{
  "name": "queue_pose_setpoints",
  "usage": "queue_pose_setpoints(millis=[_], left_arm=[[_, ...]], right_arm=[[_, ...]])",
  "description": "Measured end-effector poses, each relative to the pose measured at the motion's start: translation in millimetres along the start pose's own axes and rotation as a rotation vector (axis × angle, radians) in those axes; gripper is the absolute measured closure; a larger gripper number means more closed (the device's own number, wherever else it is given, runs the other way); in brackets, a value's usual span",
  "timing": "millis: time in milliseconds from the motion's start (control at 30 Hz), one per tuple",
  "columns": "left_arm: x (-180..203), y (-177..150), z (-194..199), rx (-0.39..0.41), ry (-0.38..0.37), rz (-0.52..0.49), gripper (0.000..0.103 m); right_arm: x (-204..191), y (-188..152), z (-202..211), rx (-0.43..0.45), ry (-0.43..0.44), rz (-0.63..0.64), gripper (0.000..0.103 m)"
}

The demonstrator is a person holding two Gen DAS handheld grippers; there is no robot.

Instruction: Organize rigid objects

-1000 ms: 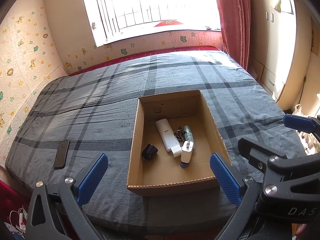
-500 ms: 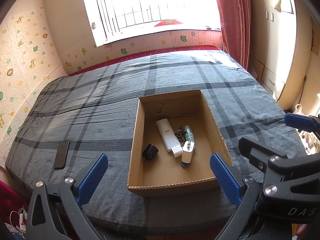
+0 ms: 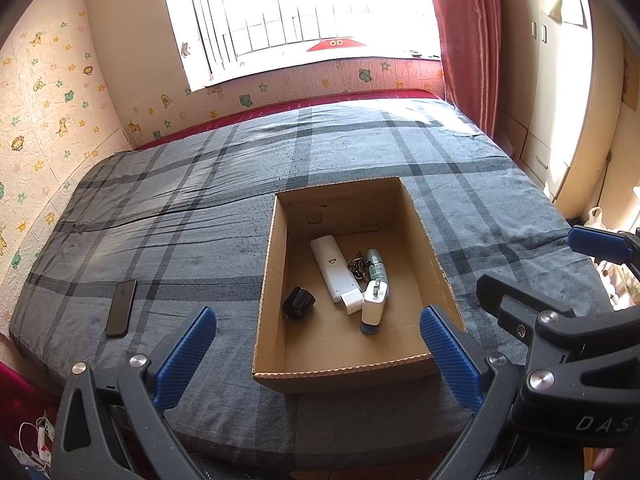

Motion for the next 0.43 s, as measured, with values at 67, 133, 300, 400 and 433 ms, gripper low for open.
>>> queue_pose_setpoints(millis=[67,133,300,400,433], left_arm=[[0.4,0.0,-0.3,0.001,0.002,-0.001,0.000],[0.5,0.0,-0.8,0.001,0.002,-0.002,0.000],[-0.1,0.0,-0.7,0.004,-0.001,-0.002,0.000],[0.2,0.9,-1.7,0.008,0.002,-0.009,0.000],[0.7,1.1,-2.1,0.008,0.003,-0.011,0.000]], right_arm=[[-0.2,-0.1,0.2,0.003,-0.001,0.000,0.000],[-1.1,0.3,-0.3,0.003,-0.003,-0.001,0.000],[-2.1,-0.3,0.1,0.004,-0.007,0.000,0.000],[-1.9,-0.5,0.4,0.007,-0.011,0.001,0.000],[-1.7,-0.6,0.1,0.007,-0.012,0.001,0.000]])
Point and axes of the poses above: each gripper's, at about its wrist camera, not at the fingertips, and z roughly against the way its jaws point, x to its right, y to its top, the point moved 4 cm from there along -z, roughly the way its jaws point, and after that the axes turned 4 degrees about -x, right-handed, at the moved point
